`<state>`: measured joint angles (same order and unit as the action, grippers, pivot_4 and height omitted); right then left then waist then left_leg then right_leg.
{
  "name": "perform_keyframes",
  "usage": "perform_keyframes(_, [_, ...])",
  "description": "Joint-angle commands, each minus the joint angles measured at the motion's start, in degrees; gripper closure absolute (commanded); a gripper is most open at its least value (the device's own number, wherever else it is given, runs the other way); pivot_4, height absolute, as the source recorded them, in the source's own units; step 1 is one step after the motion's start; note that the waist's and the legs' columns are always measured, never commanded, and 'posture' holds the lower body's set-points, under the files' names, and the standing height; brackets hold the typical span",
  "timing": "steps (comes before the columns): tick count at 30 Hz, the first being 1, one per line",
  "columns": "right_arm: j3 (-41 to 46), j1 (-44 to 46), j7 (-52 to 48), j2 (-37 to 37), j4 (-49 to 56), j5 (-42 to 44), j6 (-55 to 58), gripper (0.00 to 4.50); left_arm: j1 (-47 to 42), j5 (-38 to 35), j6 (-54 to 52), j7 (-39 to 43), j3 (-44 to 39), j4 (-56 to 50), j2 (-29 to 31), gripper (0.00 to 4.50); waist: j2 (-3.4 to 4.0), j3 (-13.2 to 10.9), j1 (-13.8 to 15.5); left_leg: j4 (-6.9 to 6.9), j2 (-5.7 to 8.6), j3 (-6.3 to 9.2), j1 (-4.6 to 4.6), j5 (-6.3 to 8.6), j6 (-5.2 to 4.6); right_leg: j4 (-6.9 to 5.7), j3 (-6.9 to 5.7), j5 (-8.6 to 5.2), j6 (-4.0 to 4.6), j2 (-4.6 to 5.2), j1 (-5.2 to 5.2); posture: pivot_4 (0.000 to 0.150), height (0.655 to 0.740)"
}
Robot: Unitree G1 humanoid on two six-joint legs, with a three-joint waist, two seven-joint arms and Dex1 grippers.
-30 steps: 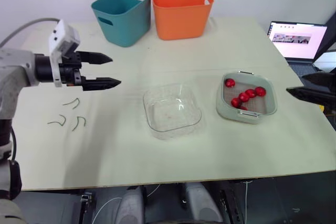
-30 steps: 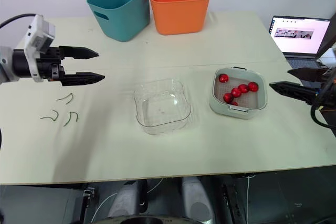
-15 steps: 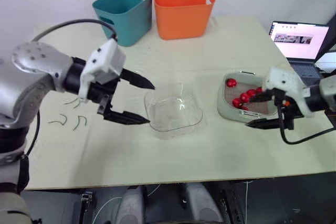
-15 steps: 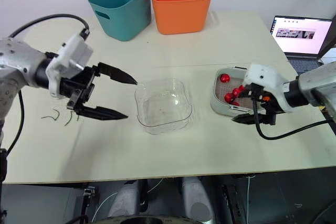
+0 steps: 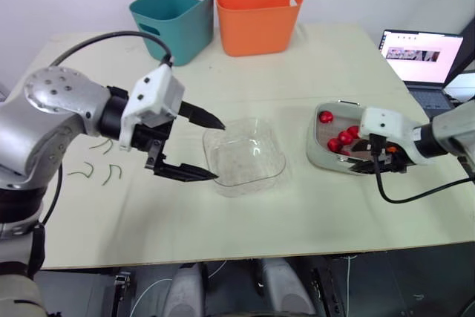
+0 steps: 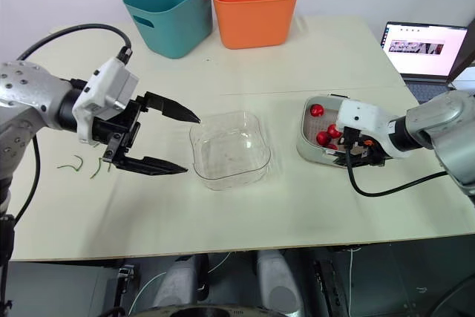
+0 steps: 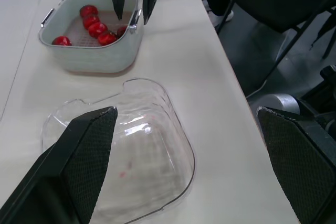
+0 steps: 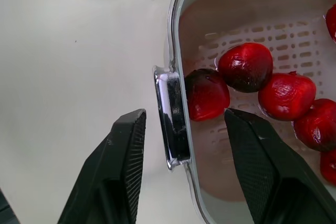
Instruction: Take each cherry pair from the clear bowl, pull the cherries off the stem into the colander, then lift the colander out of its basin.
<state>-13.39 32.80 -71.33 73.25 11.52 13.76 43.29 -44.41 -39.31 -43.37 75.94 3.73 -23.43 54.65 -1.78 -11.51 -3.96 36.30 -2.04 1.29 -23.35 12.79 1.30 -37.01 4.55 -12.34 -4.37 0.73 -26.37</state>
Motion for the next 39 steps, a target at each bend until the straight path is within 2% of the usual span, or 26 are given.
perform_keyframes(1, [0.5, 1.1, -0.9, -0.3, 0.3, -1.0, 0.2, 2.03, -0.6, -0.3, 0.9, -0.4, -1.3, 0.1, -0.2, 0.00, 0.00, 0.0, 0.0, 0.00, 0.00, 0.00, 0.00, 0.00, 0.00, -0.01, 0.00, 0.00, 0.00, 0.00, 0.00, 0.150, 0.7400])
perform_keyframes(5, [0.3, 1.0, -1.2, -0.9, 0.5, -1.4, 0.5, 2.03, -0.8, 0.1, 1.1, -0.9, -1.3, 0.6, -0.5, 0.00, 0.00, 0.0, 0.0, 0.02, 0.00, 0.00, 0.00, 0.00, 0.00, -0.02, 0.00, 0.00, 0.00, 0.00, 0.01, 0.150, 0.7400])
perform_keyframes(8, [0.1, 0.7, -1.4, -1.2, 0.3, -1.9, 0.4, 2.88, -1.0, 0.2, 1.2, -1.4, -1.3, 0.6, -0.8, 0.00, 0.00, 0.0, 0.0, 0.02, 0.00, 0.00, 0.00, 0.00, 0.00, -0.04, 0.00, 0.00, 0.00, 0.00, 0.00, 0.150, 0.7400])
perform_keyframes(11, [-0.2, 0.5, -1.5, -1.5, 0.0, -2.6, 0.2, 4.01, -1.2, 0.3, 1.3, -1.7, -1.3, 0.7, -0.9, 0.00, 0.00, 0.0, 0.0, 0.02, 0.00, 0.00, 0.00, 0.00, 0.00, -0.04, 0.00, 0.01, -0.01, 0.00, 0.01, 0.150, 0.7400])
perform_keyframes(12, [-0.2, 0.4, -1.4, -1.7, 0.0, -2.7, 0.2, 4.09, -1.3, 0.2, 1.2, -1.9, -1.4, 0.8, -1.0, 0.00, 0.00, 0.0, 0.0, 0.02, 0.00, 0.01, 0.00, 0.00, 0.00, -0.04, 0.00, 0.01, -0.01, 0.00, 0.01, 0.150, 0.7400])
perform_keyframes(39, [6.5, 3.3, -7.1, 4.6, 2.4, -2.0, -3.0, 4.08, -1.1, 3.9, 5.1, 0.3, 0.7, 6.2, -2.6, 0.00, 0.00, 0.0, 0.1, 0.09, 0.01, 0.01, 0.00, 0.00, 0.00, -0.07, 0.00, 0.01, -0.01, 0.01, 0.04, 0.150, 0.7400])
